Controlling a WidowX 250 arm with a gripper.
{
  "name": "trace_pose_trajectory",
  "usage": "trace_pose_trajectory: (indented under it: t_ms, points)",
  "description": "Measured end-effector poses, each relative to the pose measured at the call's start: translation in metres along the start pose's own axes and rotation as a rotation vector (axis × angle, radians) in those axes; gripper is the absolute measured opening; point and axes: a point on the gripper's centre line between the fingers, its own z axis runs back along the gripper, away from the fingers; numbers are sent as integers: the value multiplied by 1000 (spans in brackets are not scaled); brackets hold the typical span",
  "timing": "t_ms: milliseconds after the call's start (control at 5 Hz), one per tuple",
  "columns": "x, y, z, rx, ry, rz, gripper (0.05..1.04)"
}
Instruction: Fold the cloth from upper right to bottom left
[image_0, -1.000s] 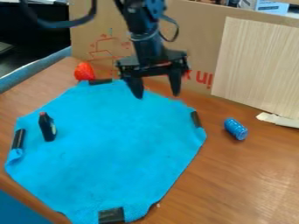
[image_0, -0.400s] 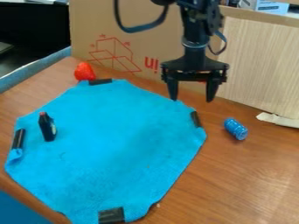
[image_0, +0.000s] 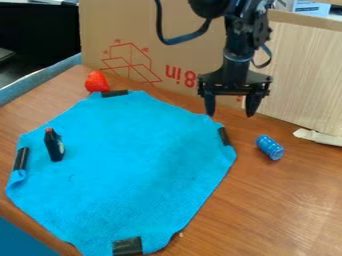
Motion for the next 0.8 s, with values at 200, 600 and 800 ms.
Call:
trace_pose_trajectory:
  t_ms: [200, 600, 800]
  points:
    - [-1, 1, -2, 14, 3, 34, 1001]
    - [-15, 8, -12, 44, 40, 81, 1001]
    - [-17, 4, -13, 36, 37, 77, 1001]
